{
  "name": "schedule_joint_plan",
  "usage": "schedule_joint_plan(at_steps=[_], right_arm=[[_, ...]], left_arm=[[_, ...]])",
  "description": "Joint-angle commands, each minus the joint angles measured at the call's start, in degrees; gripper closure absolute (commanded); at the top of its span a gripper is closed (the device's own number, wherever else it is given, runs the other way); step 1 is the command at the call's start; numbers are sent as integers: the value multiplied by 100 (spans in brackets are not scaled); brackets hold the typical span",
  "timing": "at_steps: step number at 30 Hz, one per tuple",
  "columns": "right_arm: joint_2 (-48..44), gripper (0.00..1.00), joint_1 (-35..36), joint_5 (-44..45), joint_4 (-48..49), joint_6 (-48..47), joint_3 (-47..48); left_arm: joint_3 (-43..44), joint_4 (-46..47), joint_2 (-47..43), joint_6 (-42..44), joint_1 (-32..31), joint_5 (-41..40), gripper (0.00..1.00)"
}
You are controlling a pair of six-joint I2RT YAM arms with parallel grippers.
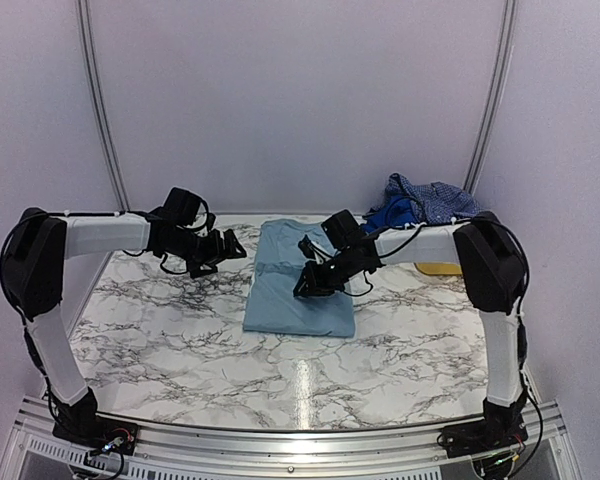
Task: Fold and stack the mixed laundry pile
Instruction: Fold the rectangle-folded T-shirt at the center of the board, then smooth out the 2/3-rectangle-folded T-shirt at the center of the board.
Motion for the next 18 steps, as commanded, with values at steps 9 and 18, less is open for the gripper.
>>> schedule_joint_plan(at_steps=[9,18], right_arm=[[1280,74,-925,-149,-1100,-747,2317],[-955,64,-912,-451,-742,-364,-147]], left_arm=[[-796,340,-498,33,-273,99,1],[-1566,345,-929,-327,-756,-12,1]])
